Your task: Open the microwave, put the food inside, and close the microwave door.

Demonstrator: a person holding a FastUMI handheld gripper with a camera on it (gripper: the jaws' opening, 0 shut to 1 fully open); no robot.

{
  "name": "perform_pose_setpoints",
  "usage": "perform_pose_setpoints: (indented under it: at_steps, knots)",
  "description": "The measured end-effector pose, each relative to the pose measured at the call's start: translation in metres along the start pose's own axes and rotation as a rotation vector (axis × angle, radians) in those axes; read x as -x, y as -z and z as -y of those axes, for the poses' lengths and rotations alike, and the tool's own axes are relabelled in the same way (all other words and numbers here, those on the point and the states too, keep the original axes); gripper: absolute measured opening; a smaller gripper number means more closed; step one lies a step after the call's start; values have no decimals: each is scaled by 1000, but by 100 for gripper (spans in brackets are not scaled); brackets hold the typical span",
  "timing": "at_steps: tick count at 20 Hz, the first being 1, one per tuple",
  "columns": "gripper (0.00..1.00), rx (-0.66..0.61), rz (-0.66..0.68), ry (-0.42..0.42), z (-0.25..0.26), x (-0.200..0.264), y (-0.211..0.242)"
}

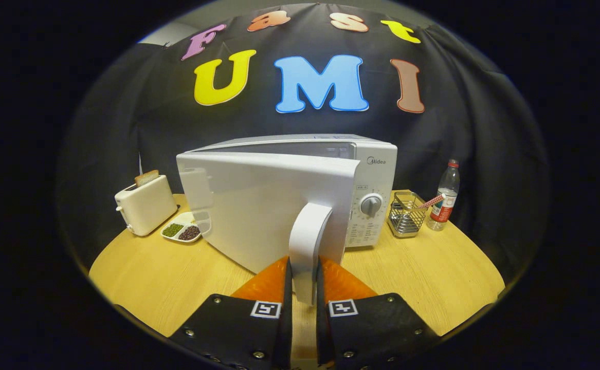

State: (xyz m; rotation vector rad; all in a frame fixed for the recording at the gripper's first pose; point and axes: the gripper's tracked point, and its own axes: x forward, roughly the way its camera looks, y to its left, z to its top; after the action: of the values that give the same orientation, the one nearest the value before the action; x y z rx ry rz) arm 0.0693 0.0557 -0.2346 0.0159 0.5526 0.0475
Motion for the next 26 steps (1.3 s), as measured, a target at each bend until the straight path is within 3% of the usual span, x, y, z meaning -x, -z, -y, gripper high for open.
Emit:
perform_pose_setpoints:
  at_steps: [14, 26]
  knots:
    - [22, -66, -13, 13, -79, 65, 32]
    - [25, -31, 3, -43, -151, 105, 56]
